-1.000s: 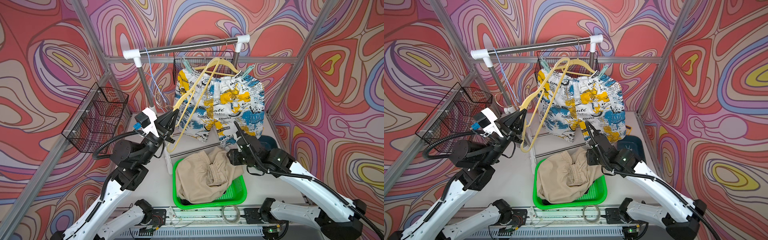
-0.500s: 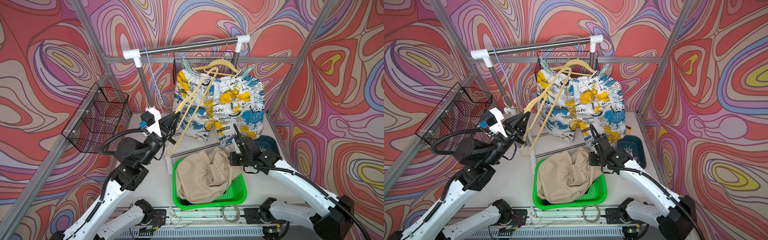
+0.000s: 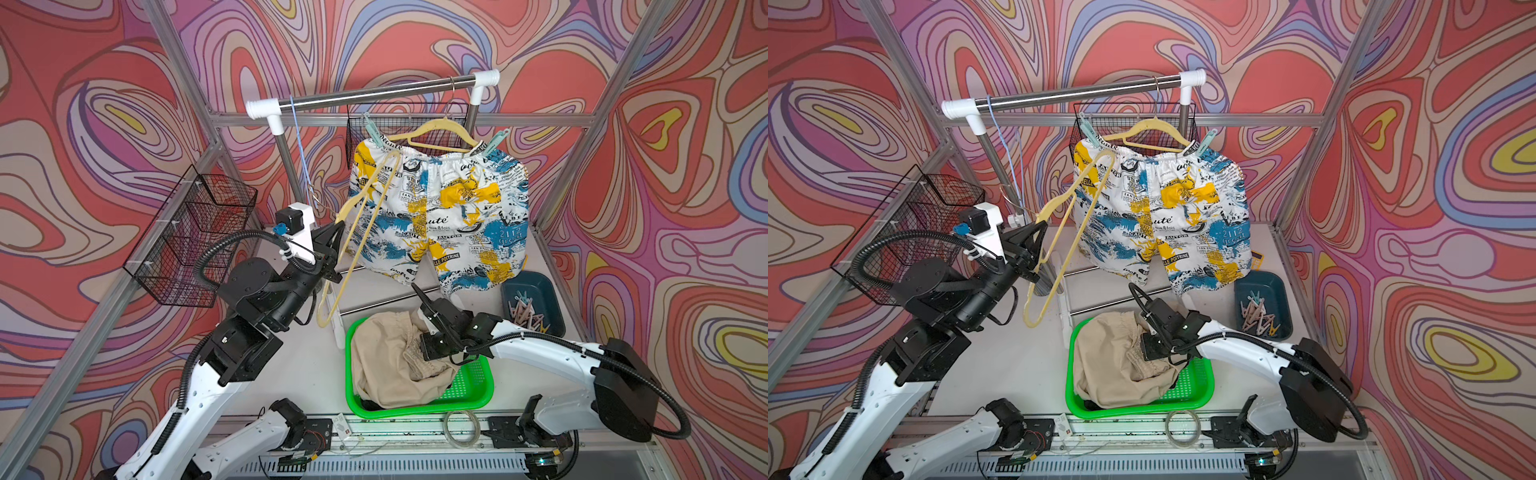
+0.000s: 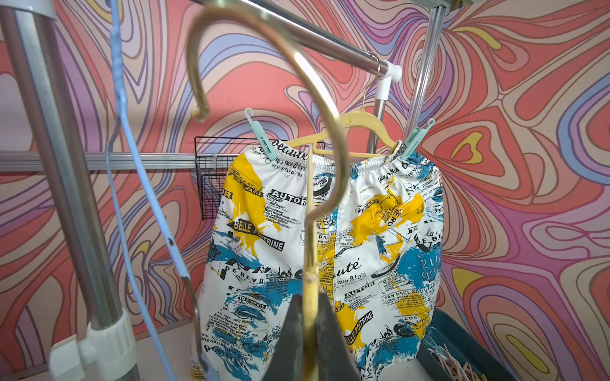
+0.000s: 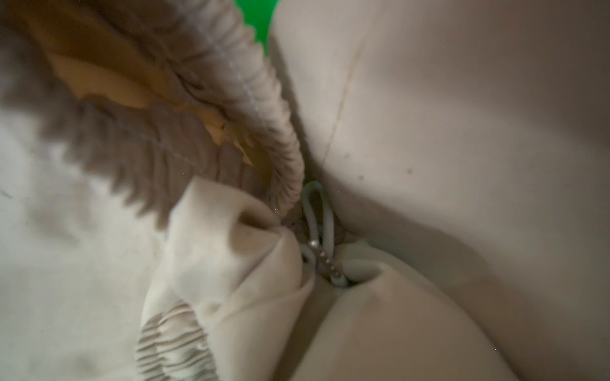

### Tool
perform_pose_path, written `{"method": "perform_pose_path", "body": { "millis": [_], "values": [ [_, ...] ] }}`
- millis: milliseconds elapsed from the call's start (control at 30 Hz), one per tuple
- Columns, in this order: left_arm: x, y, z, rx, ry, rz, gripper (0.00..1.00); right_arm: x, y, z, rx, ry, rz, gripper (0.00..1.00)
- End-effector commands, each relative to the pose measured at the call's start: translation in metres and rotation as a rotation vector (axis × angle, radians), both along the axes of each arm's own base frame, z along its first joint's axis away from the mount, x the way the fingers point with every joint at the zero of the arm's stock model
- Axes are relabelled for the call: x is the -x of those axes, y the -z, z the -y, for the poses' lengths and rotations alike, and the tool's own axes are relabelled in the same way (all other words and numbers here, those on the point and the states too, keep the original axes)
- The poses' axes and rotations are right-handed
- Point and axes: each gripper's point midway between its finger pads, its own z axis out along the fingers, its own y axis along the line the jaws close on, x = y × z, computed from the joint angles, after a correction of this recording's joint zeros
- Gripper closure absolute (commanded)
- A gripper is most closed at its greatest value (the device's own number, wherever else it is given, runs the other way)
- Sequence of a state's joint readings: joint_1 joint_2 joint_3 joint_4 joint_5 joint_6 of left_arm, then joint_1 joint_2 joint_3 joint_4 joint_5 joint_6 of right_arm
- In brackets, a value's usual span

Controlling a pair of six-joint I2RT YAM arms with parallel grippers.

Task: Remove the clothespins securing shorts to the hanger
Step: Place the shorts in the basket.

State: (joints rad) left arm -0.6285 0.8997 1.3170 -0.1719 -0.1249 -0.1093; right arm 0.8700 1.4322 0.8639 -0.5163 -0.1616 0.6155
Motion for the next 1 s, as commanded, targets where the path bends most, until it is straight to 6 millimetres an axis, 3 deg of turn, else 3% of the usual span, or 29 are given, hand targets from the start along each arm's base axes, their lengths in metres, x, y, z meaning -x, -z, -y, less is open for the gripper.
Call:
{"method": "perform_pose_path", "body": {
  "millis": [0, 100, 200, 333, 400, 533, 733, 833, 967],
  "values": [
    [0.001, -0.002, -0.015, 0.007, -0.061, -0.061, 1.00, 0.007, 0.016, -0.004, 0.029, -0.004, -0.036, 0.98],
    [0.002, -0.009, -0.015, 0.000, -0.059, -0.084, 1.00, 0.001, 0.007, -0.004, 0.031, -0.002, -0.001, 0.95],
    [0.004, -0.016, -0.002, -0.030, 0.006, -0.071, 1.00, -0.006, -0.019, -0.003, 0.027, -0.012, 0.060, 0.88],
    [0.022, -0.015, 0.029, -0.158, 0.203, -0.025, 1.00, -0.017, -0.067, 0.005, 0.033, -0.014, 0.174, 0.78],
    [0.029, -0.011, 0.036, -0.213, 0.257, -0.021, 1.00, -0.020, -0.092, 0.008, 0.009, -0.008, 0.225, 0.67],
    [0.035, -0.007, 0.038, -0.254, 0.285, -0.009, 1.00, -0.017, -0.139, 0.013, -0.068, -0.010, 0.305, 0.42],
    [0.032, -0.006, 0.036, -0.271, 0.266, -0.001, 1.00, -0.012, -0.199, 0.021, -0.190, -0.012, 0.443, 0.35],
    [0.030, -0.010, 0.040, -0.290, 0.278, 0.014, 1.00, -0.013, -0.210, 0.021, -0.224, -0.011, 0.482, 0.34],
    [0.019, -0.022, 0.039, -0.324, 0.230, 0.012, 1.00, -0.016, -0.206, 0.024, -0.205, 0.006, 0.496, 0.34]
  ]
}}
